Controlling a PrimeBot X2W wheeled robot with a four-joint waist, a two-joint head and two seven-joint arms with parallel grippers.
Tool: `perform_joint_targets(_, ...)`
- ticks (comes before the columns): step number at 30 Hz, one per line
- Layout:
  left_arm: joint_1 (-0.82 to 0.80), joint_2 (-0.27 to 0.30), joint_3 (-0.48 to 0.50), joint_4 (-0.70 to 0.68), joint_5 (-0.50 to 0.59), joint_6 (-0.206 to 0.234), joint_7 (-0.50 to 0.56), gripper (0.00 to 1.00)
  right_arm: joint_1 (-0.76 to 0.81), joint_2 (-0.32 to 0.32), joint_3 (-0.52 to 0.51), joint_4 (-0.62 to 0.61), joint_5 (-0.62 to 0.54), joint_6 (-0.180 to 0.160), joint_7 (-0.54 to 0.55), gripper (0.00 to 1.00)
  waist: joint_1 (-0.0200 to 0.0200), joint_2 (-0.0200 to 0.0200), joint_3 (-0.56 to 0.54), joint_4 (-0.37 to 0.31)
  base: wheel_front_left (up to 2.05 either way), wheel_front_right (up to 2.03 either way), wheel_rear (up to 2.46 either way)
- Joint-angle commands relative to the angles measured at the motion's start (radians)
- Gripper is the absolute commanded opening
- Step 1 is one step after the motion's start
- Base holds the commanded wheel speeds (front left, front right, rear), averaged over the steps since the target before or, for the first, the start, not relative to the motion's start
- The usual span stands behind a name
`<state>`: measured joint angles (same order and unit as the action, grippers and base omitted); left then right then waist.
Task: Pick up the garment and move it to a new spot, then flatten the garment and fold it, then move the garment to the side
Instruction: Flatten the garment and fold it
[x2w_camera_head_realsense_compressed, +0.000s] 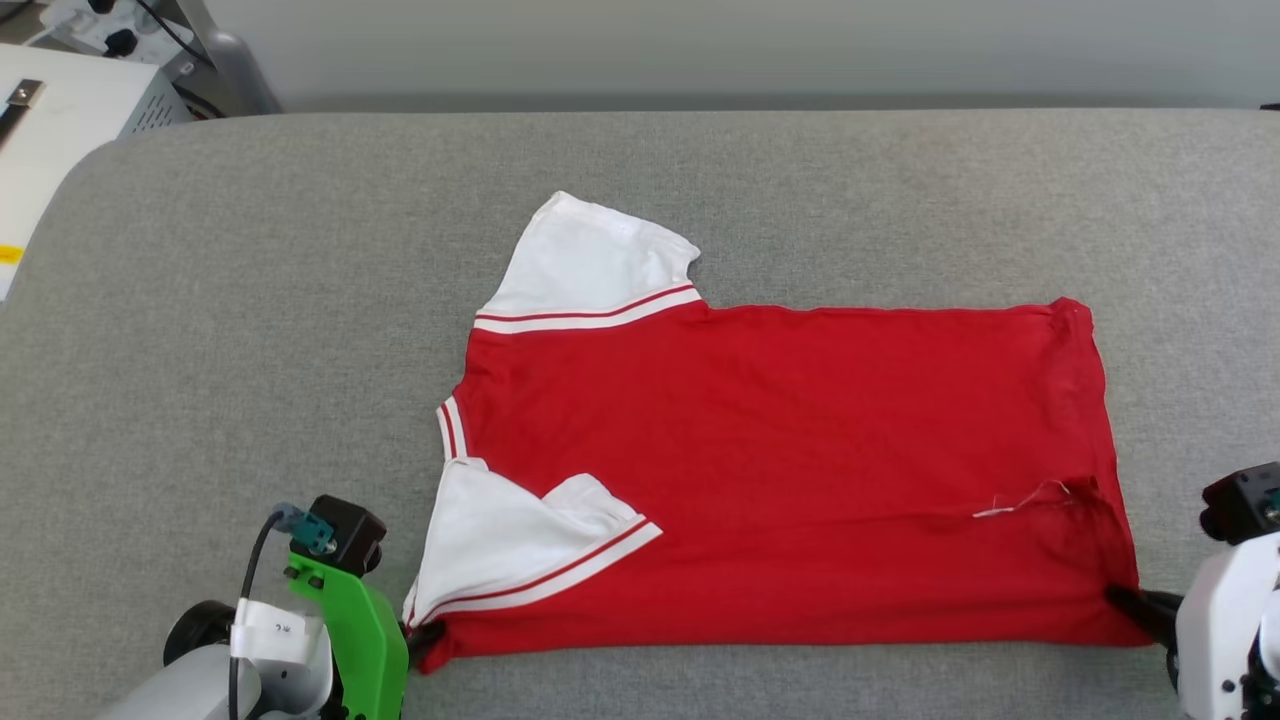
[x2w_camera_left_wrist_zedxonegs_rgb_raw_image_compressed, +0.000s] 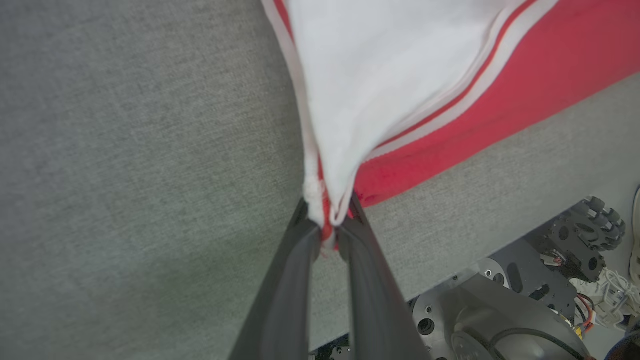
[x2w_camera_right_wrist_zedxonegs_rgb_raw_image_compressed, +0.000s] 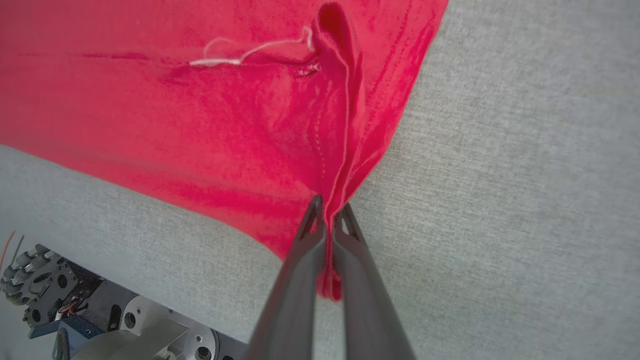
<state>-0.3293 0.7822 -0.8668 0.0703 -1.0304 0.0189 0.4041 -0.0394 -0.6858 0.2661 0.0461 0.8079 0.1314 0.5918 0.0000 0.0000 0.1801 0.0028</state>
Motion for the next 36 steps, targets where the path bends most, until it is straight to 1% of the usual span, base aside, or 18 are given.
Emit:
perform_joint_targets(1,0.004,-0.011,0.0,0.023,0.0,-0.001,-0.007,0.0,-0.005,0.012,0.004,0.022,-0.012,-0.001,0.003,0.0,0.0,0.0,0.014,0.0,0.0,0.0,0.0)
perform_joint_targets(4,-0.006,-0.03,-0.005,0.073,0.014,-0.006,-0.023,0.0,-0.022,0.034,0.024,0.061,-0.031,-0.001,-0.01,0.0,0.0,0.0,0.018,0.003,0.0,0.0,0.0)
perform_joint_targets(5,-0.009,-0.038,-0.006,0.088,0.018,-0.01,-0.031,0.0,-0.026,0.043,0.025,0.071,-0.034,-0.001,-0.024,0.05,0.0,0.0,0.017,0.005,0.0,0.0,0.0)
perform_joint_targets(6,-0.011,-0.042,-0.003,0.096,0.019,-0.011,-0.04,0.31,-0.029,0.047,0.027,0.074,-0.037,-0.001,-0.037,0.31,0.0,0.0,0.014,0.007,0.0,0.0,0.0)
perform_joint_targets(7,-0.014,-0.046,0.007,0.102,0.019,-0.009,-0.059,1.0,-0.031,0.051,0.023,0.075,-0.042,-0.001,-0.059,1.0,0.0,0.0,0.007,0.009,0.0,0.0,0.0)
perform_joint_targets(10,-0.02,-0.029,0.025,0.092,0.028,-0.01,-0.092,1.0,-0.026,0.05,0.009,0.062,-0.064,-0.001,-0.125,1.0,0.0,0.0,-0.012,0.013,0.0,0.0,0.0)
perform_joint_targets(14,-0.037,0.026,0.078,0.031,0.023,0.008,-0.125,1.0,-0.017,0.057,-0.042,-0.001,-0.106,-0.001,-0.247,1.0,0.0,0.0,-0.034,0.009,0.0,0.0,0.0)
perform_joint_targets(18,-0.103,0.087,0.154,-0.042,0.046,0.036,-0.17,1.0,-0.027,0.113,-0.139,-0.068,-0.195,-0.001,-0.408,1.0,0.0,0.0,-0.03,-0.004,0.0,0.0,0.0)
perform_joint_targets(21,-0.177,0.097,0.192,-0.056,0.076,0.04,-0.196,1.0,-0.044,0.169,-0.193,-0.109,-0.265,-0.001,-0.49,1.0,0.0,0.0,-0.008,-0.018,0.0,0.0,0.0)
perform_joint_targets(24,-0.282,0.082,0.21,-0.032,0.121,0.029,-0.208,1.0,-0.065,0.231,-0.231,-0.151,-0.334,-0.001,-0.553,1.0,0.0,0.0,0.033,-0.039,0.0,0.0,0.0)
perform_joint_targets(26,-0.36,0.05,0.216,-0.001,0.132,0.013,-0.203,1.0,-0.077,0.267,-0.243,-0.174,-0.367,-0.001,-0.577,1.0,0.0,0.0,0.068,-0.053,0.0,0.0,0.0)
perform_joint_targets(27,-0.483,0.007,0.211,0.061,0.148,-0.022,-0.168,1.0,-0.097,0.302,-0.24,-0.205,-0.396,-0.001,-0.595,1.0,0.0,0.0,0.129,-0.078,0.0,0.0,0.0)
perform_joint_targets(28,-0.537,-0.007,0.199,0.09,0.166,-0.041,-0.146,1.0,-0.104,0.309,-0.233,-0.213,-0.405,-0.001,-0.597,1.0,0.0,0.0,0.151,-0.087,0.0,0.0,0.0)
perform_joint_targets(29,-0.58,-0.02,0.192,0.114,0.176,-0.054,-0.126,1.0,-0.113,0.314,-0.228,-0.221,-0.41,-0.001,-0.6,1.0,0.0,0.0,0.171,-0.094,0.0,0.0,0.0)
perform_joint_targets(30,-0.632,-0.044,0.186,0.147,0.174,-0.068,-0.1,1.0,-0.123,0.321,-0.222,-0.227,-0.413,-0.001,-0.602,1.0,0.0,0.0,0.192,-0.103,0.0,0.0,0.0)
perform_joint_targets(33,-0.758,-0.112,0.177,0.236,0.134,-0.099,-0.009,1.0,-0.153,0.328,-0.205,-0.244,-0.419,-0.001,-0.607,1.0,0.0,0.0,0.25,-0.126,0.0,0.0,0.0)
perform_joint_targets(34,-0.802,-0.133,0.165,0.271,0.126,-0.109,0.032,1.0,-0.164,0.33,-0.196,-0.246,-0.419,-0.001,-0.606,1.0,0.0,0.0,0.268,-0.134,0.0,0.0,0.0)
perform_joint_targets(36,-0.88,-0.154,0.126,0.325,0.133,-0.124,0.122,1.0,-0.185,0.332,-0.179,-0.253,-0.42,-0.001,-0.607,1.0,0.0,0.0,0.304,-0.151,0.0,0.0,0.0)
